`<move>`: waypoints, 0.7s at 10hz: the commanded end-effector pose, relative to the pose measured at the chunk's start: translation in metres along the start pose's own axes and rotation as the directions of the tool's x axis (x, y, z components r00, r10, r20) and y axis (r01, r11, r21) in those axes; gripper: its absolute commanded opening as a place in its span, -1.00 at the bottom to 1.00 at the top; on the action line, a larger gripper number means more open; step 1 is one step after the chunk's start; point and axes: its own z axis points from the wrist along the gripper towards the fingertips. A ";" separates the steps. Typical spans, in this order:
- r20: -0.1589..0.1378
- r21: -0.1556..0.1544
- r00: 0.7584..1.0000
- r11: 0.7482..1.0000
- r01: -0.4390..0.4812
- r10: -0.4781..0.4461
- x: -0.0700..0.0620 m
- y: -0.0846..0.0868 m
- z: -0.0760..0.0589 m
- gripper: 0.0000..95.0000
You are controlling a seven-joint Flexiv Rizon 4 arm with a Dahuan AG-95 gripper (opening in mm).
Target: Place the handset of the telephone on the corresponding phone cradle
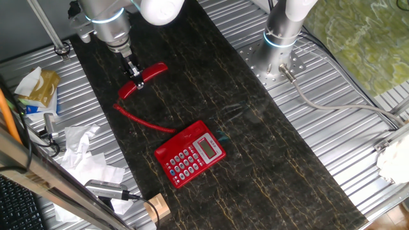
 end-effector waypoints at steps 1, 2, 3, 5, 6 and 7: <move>0.003 -0.001 1.000 1.000 0.004 -0.004 0.001 0.001 0.000 -1.00; 0.003 0.000 1.000 1.000 0.006 -0.006 0.001 0.001 0.000 -1.00; 0.003 0.001 1.000 1.000 0.011 -0.011 0.001 0.001 0.000 -1.00; 0.001 0.009 1.000 0.999 0.030 -0.030 0.001 0.001 0.000 -1.00; 0.001 0.012 0.999 0.999 0.035 -0.035 0.001 0.001 0.000 -1.00; 0.002 0.013 0.999 0.999 0.036 -0.036 0.001 0.001 0.000 -1.00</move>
